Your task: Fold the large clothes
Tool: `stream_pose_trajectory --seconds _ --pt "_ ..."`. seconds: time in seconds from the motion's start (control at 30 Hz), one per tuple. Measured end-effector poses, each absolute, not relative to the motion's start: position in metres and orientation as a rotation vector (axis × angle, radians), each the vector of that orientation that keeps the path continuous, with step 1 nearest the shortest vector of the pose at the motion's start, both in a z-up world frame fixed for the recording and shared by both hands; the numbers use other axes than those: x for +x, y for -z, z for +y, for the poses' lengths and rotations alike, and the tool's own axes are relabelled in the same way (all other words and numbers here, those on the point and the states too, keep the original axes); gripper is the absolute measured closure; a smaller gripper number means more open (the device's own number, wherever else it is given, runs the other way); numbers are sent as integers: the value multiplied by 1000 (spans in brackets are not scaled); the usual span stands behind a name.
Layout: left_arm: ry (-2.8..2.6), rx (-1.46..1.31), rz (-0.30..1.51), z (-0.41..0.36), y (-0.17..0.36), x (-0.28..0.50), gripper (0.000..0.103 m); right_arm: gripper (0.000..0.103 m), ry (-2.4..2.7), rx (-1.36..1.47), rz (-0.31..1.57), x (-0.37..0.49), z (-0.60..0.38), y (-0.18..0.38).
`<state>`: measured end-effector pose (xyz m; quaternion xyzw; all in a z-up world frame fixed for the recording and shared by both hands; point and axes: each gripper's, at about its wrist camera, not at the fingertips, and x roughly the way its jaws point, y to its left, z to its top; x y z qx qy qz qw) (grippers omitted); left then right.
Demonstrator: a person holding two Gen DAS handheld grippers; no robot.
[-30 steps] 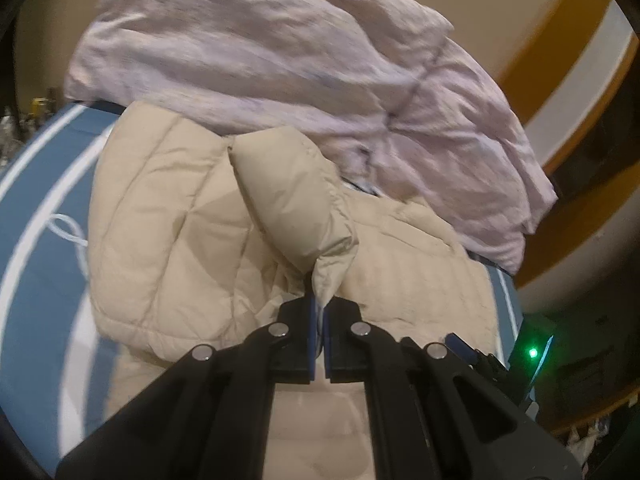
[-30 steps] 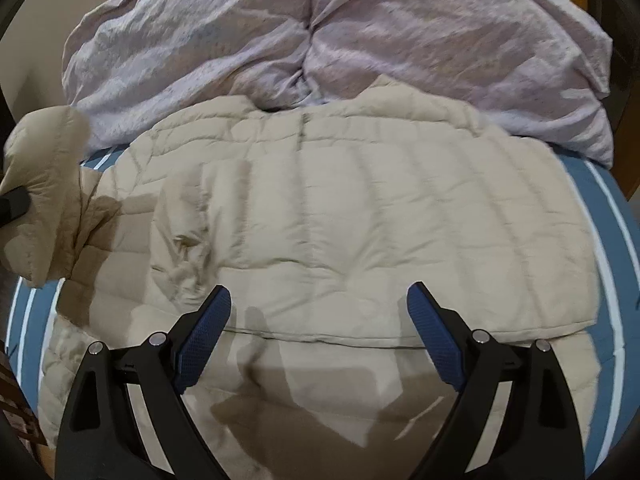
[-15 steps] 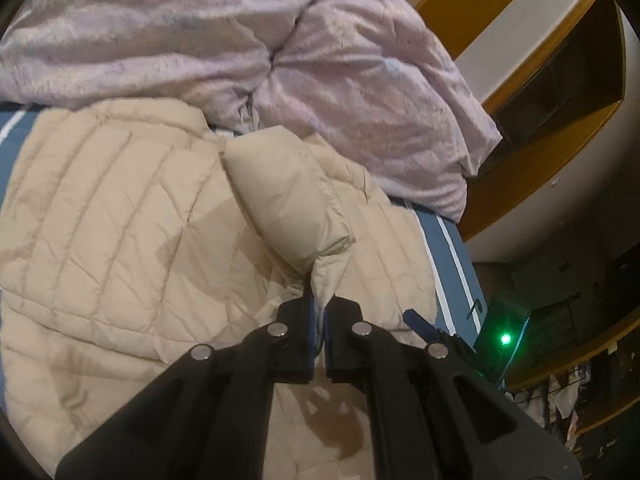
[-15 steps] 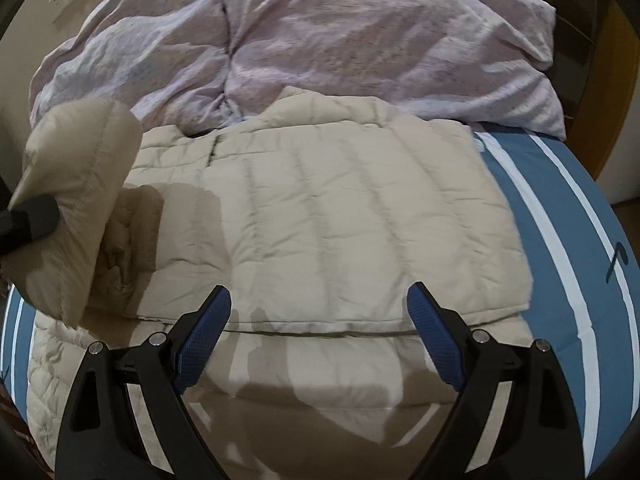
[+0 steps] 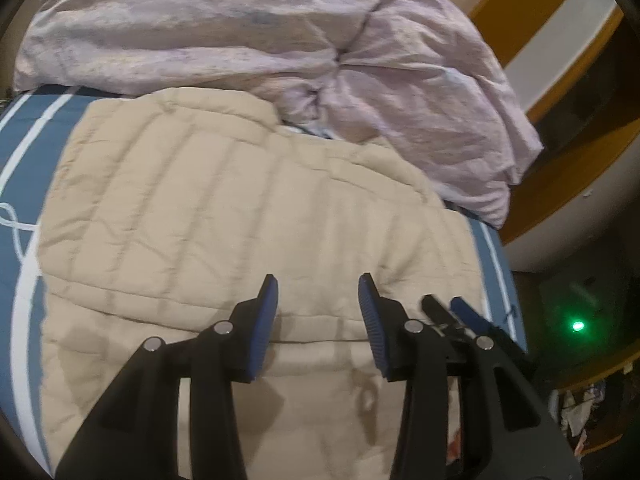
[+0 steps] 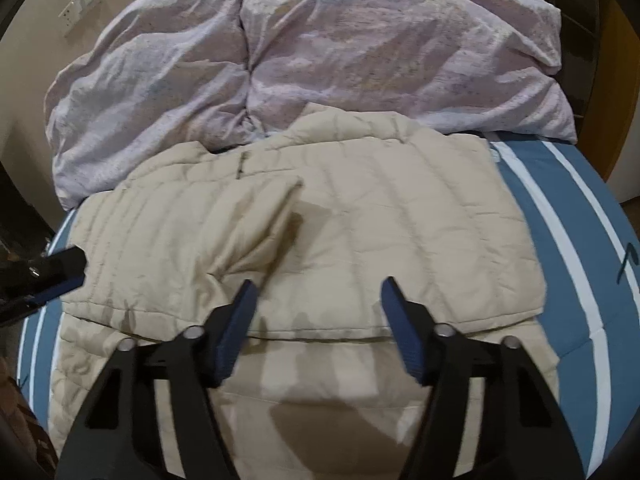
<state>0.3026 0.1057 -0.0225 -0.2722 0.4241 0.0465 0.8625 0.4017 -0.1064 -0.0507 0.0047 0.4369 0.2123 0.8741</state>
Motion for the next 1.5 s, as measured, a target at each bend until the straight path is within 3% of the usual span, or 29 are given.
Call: stream_pose_trajectory --seconds 0.17,0.8,0.9,0.97,1.0,1.5 --pt "-159 -528 908 119 31 298 61 60 -452 17 913 403 -92 50" --pt "-211 -450 945 129 46 293 59 61 -347 -125 993 418 -76 88" --pt "-219 -436 943 133 45 282 54 49 -359 -85 998 414 -88 80" --pt "-223 -422 944 136 44 272 51 31 -357 -68 985 408 -100 72" --pt "-226 -413 944 137 44 266 50 29 -353 -68 979 405 -105 68" --pt "-269 -426 954 170 75 121 48 27 -326 -26 978 327 -222 58"
